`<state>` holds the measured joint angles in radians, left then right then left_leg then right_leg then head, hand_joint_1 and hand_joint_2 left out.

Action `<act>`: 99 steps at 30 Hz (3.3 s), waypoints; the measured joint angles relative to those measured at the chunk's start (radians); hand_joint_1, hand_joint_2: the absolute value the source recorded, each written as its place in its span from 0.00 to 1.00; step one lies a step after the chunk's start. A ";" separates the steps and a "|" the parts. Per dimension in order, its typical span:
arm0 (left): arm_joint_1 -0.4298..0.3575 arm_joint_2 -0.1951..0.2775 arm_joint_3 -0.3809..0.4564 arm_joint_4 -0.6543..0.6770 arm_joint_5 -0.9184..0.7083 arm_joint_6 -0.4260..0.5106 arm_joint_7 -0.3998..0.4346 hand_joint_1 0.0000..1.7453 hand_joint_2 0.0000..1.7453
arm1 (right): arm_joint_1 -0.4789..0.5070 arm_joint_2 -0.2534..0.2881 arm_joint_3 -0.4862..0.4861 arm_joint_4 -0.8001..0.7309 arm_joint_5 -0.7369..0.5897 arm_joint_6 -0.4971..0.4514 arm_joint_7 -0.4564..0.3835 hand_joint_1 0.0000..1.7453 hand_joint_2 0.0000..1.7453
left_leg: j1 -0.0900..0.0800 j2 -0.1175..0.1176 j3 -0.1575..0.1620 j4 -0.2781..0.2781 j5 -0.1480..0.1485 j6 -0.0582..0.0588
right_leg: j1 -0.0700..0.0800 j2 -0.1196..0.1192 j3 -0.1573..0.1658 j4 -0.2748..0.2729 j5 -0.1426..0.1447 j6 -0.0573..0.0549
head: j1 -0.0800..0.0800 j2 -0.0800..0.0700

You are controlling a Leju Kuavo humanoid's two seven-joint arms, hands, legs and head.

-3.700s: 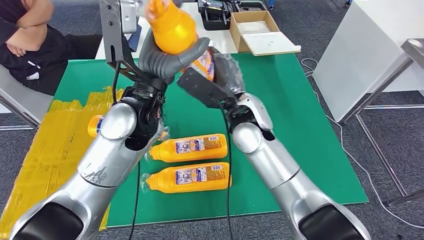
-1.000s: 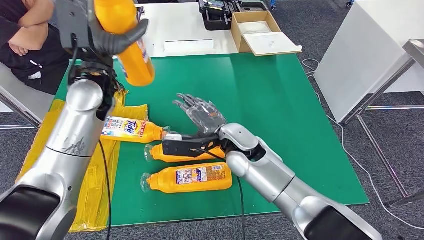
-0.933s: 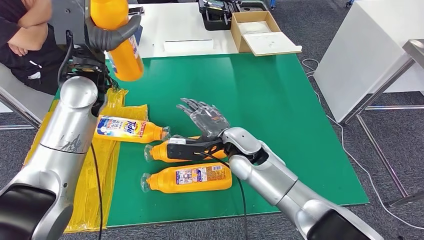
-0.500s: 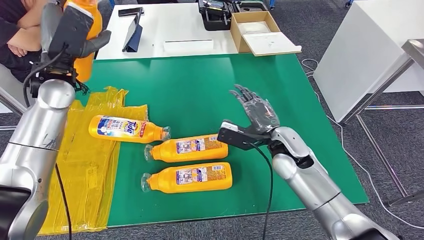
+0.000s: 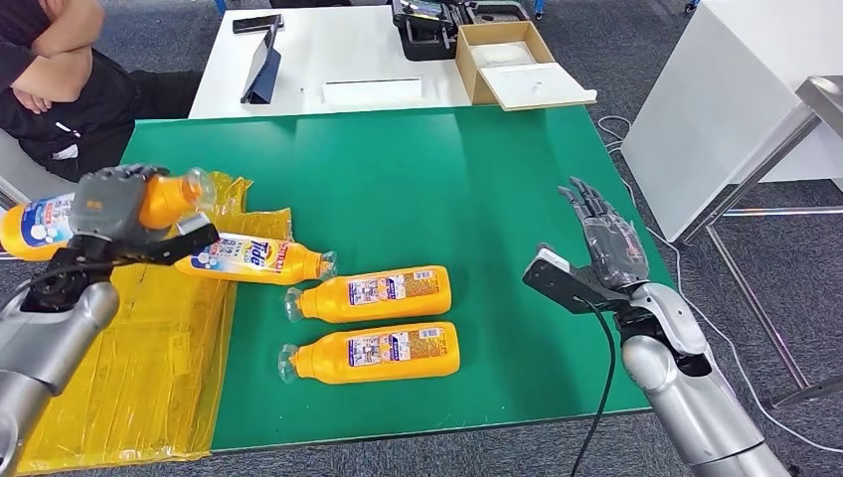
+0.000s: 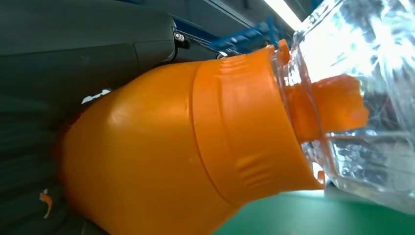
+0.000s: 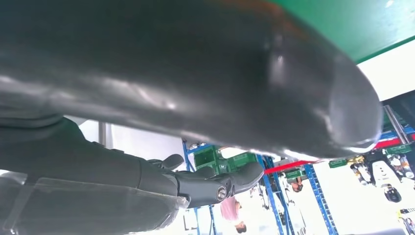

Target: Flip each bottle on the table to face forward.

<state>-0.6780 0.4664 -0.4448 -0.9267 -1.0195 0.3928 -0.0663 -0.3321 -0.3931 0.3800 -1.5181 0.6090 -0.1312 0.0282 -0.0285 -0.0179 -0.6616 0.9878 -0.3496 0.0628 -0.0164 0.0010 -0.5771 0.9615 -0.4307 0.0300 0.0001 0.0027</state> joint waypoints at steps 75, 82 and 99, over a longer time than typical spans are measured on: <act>0.171 -0.202 -0.127 0.017 0.449 0.037 -0.106 0.00 0.00 | -0.007 0.081 0.028 0.057 0.069 0.069 -0.007 0.00 0.00 | 0.000 -0.004 0.002 0.000 0.000 0.000 | 0.000 -0.001 0.003 0.000 0.000 0.000 | 0.000 0.000; 0.171 -0.208 0.034 -0.219 0.730 0.087 -0.192 0.00 0.00 | 0.016 0.068 0.039 0.039 0.019 0.046 -0.020 0.00 0.00 | 0.000 -0.003 0.002 0.000 0.000 0.000 | 0.000 -0.001 0.003 0.000 0.000 0.001 | 0.000 0.000; 0.124 -0.212 0.166 -0.561 1.023 0.152 -0.332 0.00 0.00 | 0.018 0.105 0.253 -0.089 -0.023 0.090 0.044 0.00 1.00 | 0.000 -0.002 0.002 0.000 0.000 0.000 | 0.000 -0.001 0.002 0.000 0.000 0.000 | 0.000 0.000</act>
<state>-0.5545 0.2542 -0.2790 -1.4874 0.0039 0.5451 -0.3979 -0.3143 -0.2881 0.6330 -1.6072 0.5862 -0.0408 0.0717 -0.0281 -0.0198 -0.6597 0.9878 -0.3495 0.0628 -0.0160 0.0004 -0.5746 0.9612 -0.4304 0.0302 -0.0001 0.0027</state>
